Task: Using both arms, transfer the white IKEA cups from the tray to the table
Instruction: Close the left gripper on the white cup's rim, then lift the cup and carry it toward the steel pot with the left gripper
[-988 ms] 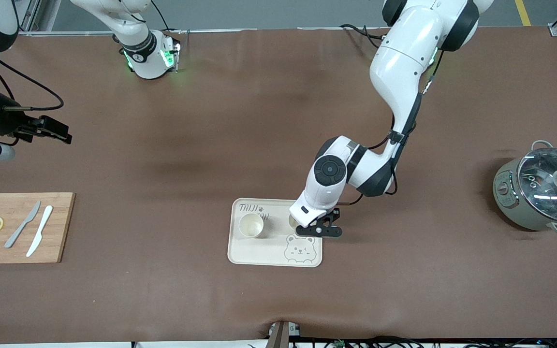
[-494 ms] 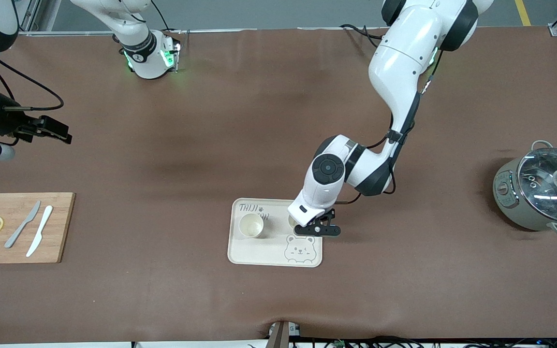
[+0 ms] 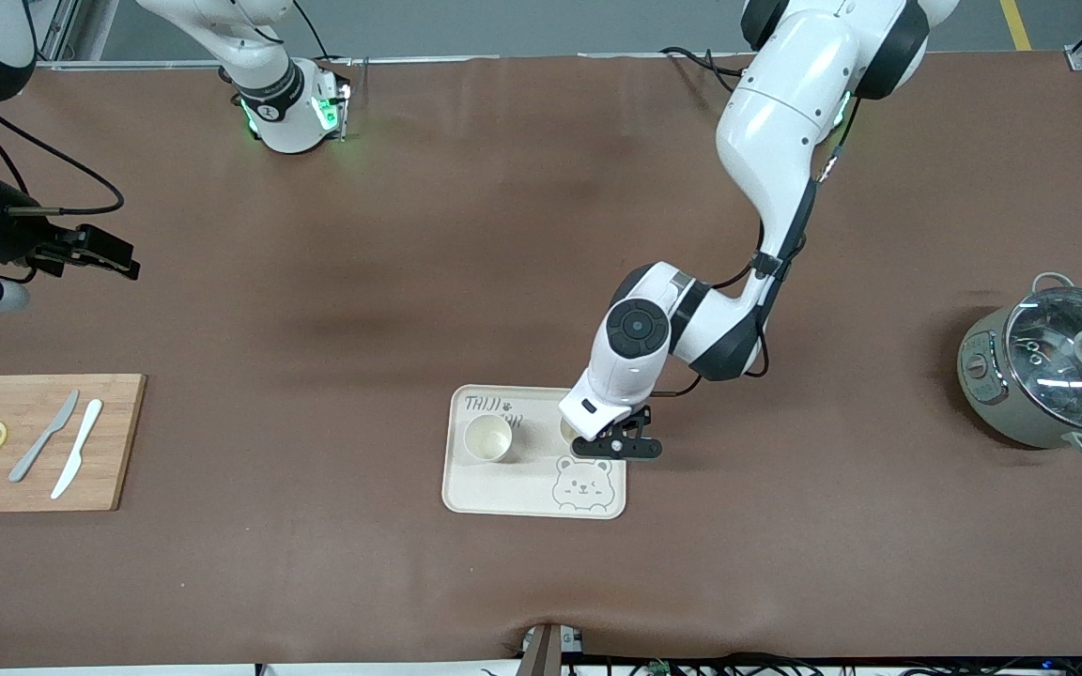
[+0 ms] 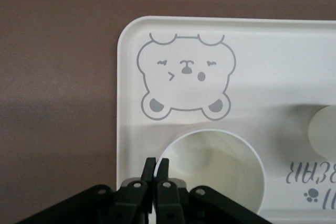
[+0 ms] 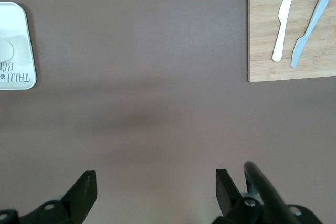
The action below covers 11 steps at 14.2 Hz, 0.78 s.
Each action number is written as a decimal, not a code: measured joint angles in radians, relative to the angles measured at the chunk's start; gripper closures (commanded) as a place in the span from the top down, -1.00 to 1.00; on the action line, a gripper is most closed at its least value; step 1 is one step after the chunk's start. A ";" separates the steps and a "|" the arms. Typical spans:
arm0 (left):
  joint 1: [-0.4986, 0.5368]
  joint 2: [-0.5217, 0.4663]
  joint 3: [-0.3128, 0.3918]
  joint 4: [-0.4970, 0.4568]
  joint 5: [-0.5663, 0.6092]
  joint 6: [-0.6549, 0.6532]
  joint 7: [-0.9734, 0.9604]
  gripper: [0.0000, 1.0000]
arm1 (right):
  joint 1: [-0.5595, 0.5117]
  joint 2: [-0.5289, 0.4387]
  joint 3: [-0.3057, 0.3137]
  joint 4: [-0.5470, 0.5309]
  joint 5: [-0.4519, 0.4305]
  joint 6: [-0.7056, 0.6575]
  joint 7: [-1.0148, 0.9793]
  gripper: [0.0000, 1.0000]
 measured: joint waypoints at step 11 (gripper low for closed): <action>0.049 -0.303 0.009 -0.247 0.000 -0.127 0.130 -1.00 | 0.000 0.000 0.000 -0.001 0.000 0.000 0.000 1.00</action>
